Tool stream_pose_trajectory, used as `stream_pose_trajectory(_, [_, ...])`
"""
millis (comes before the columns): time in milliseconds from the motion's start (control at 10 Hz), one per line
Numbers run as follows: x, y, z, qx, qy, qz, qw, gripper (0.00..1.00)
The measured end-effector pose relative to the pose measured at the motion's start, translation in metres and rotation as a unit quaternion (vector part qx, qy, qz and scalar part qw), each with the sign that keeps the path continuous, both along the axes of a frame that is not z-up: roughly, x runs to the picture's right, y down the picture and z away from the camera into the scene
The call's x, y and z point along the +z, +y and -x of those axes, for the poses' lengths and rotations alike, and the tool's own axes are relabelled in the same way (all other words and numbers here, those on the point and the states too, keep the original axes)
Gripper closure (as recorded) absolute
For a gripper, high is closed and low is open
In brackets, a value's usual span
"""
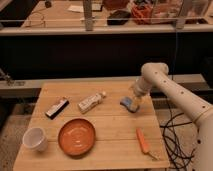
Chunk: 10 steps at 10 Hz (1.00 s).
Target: Place the white sponge in the ceramic bowl
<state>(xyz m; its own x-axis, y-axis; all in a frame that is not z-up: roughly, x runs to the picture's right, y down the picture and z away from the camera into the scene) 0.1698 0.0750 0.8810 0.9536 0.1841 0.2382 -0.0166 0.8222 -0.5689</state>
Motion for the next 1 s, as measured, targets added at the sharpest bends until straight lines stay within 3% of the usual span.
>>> stream_pose_trajectory(300, [0.015,0.023,0.016,-0.016,-0.021,0.006,0.9996,0.2])
stream_pose_trajectory(600, [0.023,0.033,-0.003,-0.015,-0.018,0.01,0.9997,0.2])
stream_pose_trajectory(800, [0.017,0.05,-0.018,-0.019,-0.017,0.006,0.9997,0.2])
stream_pose_trajectory(1000, [0.012,0.052,-0.017,-0.02,-0.02,0.006,0.9996,0.2])
